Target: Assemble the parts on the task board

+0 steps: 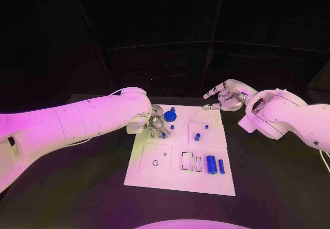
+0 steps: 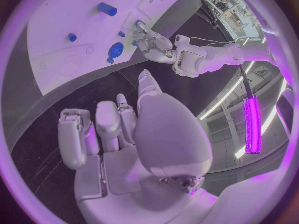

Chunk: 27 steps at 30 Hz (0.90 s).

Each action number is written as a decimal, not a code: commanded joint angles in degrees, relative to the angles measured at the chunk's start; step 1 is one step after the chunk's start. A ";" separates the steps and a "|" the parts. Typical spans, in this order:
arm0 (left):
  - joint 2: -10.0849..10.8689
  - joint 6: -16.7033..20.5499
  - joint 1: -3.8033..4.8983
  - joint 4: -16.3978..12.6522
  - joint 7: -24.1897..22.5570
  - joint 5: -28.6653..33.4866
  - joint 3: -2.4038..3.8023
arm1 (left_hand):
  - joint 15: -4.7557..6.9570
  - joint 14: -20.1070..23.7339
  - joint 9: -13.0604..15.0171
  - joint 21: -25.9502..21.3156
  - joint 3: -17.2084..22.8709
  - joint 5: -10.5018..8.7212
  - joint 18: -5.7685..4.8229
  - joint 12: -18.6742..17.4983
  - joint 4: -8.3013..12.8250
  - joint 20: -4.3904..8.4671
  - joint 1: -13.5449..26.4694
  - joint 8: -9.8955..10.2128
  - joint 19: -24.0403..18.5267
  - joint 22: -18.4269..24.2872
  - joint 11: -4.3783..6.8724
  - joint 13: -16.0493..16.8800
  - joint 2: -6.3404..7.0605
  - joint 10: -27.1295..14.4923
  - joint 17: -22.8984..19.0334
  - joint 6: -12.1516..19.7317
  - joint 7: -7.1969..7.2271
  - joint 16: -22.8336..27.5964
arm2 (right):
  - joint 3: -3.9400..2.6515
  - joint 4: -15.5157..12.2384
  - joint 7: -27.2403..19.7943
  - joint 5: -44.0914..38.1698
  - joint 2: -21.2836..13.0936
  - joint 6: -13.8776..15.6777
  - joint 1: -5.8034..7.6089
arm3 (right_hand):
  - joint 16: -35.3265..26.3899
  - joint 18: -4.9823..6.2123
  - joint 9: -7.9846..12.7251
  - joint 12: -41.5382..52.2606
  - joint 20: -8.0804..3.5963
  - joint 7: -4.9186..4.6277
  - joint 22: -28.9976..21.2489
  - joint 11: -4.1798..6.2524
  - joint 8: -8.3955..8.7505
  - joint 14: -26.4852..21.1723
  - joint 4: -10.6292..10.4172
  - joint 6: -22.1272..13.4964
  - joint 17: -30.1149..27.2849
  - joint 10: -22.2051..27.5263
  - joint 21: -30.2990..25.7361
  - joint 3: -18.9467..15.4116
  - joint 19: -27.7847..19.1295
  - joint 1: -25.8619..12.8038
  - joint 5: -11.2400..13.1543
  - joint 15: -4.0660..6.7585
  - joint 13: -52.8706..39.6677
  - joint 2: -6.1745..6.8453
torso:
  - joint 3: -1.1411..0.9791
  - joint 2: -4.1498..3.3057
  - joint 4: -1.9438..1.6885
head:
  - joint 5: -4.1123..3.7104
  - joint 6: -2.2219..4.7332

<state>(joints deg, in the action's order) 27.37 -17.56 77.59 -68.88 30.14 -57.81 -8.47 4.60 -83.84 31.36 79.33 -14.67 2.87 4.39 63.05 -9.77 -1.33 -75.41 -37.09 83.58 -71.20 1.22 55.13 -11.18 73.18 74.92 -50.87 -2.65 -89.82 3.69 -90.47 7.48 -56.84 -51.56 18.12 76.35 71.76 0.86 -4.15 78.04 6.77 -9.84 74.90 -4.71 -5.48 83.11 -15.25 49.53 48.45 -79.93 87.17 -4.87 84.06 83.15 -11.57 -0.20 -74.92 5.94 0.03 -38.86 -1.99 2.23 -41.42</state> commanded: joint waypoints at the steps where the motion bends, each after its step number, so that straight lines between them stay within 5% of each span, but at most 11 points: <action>1: -0.19 -0.82 0.06 0.01 0.56 -0.25 0.03 | 0.44 -6.16 0.11 0.23 1.03 0.00 -0.72 0.43 1.18 0.15 -1.22 -0.31 0.40 -0.04 0.25 0.15 -0.51 -0.33 15.08 0.56 -0.05 -0.18 | -0.03 -0.02 -0.15 0.09 0.10 -0.47 0.12 | -0.37 0.52 0.02 -0.31 -0.51 -0.01 10.03 -0.01 -0.35 -0.31 0.04 0.09 -0.05 0.39 -0.20 -0.36 2.41 0.10 -0.38 0.20 -1.13 -0.50 | 0.02 0.00 0.01 | 0.04 -0.11; 11: -0.23 0.08 0.06 -0.06 0.49 0.92 0.03 | 0.75 -6.16 -0.13 0.14 7.70 0.41 -0.70 0.19 5.70 0.49 -5.67 0.71 0.36 -0.13 0.52 0.04 -2.25 -0.87 15.08 1.83 0.17 -0.18 | -0.03 0.03 -0.16 0.09 0.15 -0.66 0.12 | -0.42 0.53 0.02 -0.31 -0.52 0.01 9.97 0.00 -0.37 -0.30 0.05 0.10 -0.09 0.37 -0.24 -0.37 2.38 0.11 -0.46 0.22 -1.13 -0.60 | -0.01 -0.02 0.00 | -0.01 -0.34; 15: 0.12 0.82 0.05 -0.46 0.37 1.83 0.03 | 0.70 -6.16 -0.41 0.01 12.49 4.24 -0.70 -0.35 8.10 0.43 -6.98 1.45 0.30 -0.06 0.44 -0.35 -1.72 -1.36 15.08 2.49 -0.05 -0.18 | -0.03 0.09 -0.17 0.09 0.21 -0.79 0.11 | -0.46 0.54 0.02 -0.32 -0.53 0.01 9.95 0.02 -0.38 -0.28 0.07 0.11 -0.13 0.36 -0.26 -0.37 2.37 0.13 -0.54 0.23 -1.12 -0.67 | 0.00 0.02 -0.02 | -0.03 -0.40; 21: 1.52 3.77 0.05 -2.06 -0.08 4.42 0.04 | 0.10 -6.16 0.02 -0.22 30.96 5.44 -0.61 -0.41 10.24 0.09 0.17 1.34 0.28 -0.17 0.23 -0.80 4.98 -0.99 15.08 2.24 -0.73 -0.18 | -0.03 0.25 -0.24 0.09 0.31 -0.93 0.11 | -0.48 0.53 0.02 -0.30 -0.55 0.02 9.96 0.03 -0.40 -0.26 0.10 0.11 -0.14 0.32 -0.25 -0.38 2.39 0.15 -0.64 0.24 -1.14 -0.74 | 0.00 0.03 -0.11 | 0.00 -0.23; 25: 2.68 6.30 0.05 -3.42 -0.45 6.24 0.04 | -0.12 -6.16 1.51 -0.37 47.69 5.30 -0.50 0.05 10.50 0.24 8.56 -0.39 0.35 -0.36 -0.37 -1.01 11.55 -0.24 15.08 1.95 -0.90 -0.18 | -0.02 0.39 -0.27 0.09 0.38 -1.00 0.11 | -0.48 0.53 0.02 -0.30 -0.55 0.02 9.96 0.03 -0.40 -0.26 0.10 0.11 -0.14 0.32 -0.25 -0.38 2.39 0.15 -0.64 0.24 -1.14 -0.74 | -0.06 0.07 -0.13 | 0.10 -0.27; 27: 3.24 7.50 0.05 -4.08 -0.57 6.74 0.04 | 0.26 -6.16 2.03 -0.39 50.45 5.47 -0.65 0.19 11.07 -0.12 9.34 -0.99 0.38 -0.43 0.02 -1.03 12.22 -0.07 15.08 2.03 -0.74 -0.18 | -0.02 0.46 -0.29 0.11 0.39 -1.00 0.11 | -0.51 0.54 0.02 -0.34 -0.56 0.03 9.94 0.03 -0.40 -0.25 0.11 0.11 -0.15 0.33 -0.27 -0.41 2.38 0.15 -0.75 0.25 -1.10 -0.78 | -0.06 0.06 -0.15 | 0.14 -0.30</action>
<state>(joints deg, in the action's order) 30.52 -13.67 77.56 -72.63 30.07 -53.76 -8.48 4.91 -83.95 33.32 79.33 27.17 8.23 4.39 63.01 -6.57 -1.13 -66.43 -37.96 83.78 -71.57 1.04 54.16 1.07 72.82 74.91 -48.63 -3.49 -89.82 3.70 -90.01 7.48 -56.83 -51.20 17.54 76.34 71.54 0.86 -4.15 78.04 6.61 -9.84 74.90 -4.71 -5.72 83.12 -15.08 49.53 48.37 -79.93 87.18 -5.03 83.91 83.38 -12.14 -0.20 -74.92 5.71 0.00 -38.81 -2.11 2.30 -41.67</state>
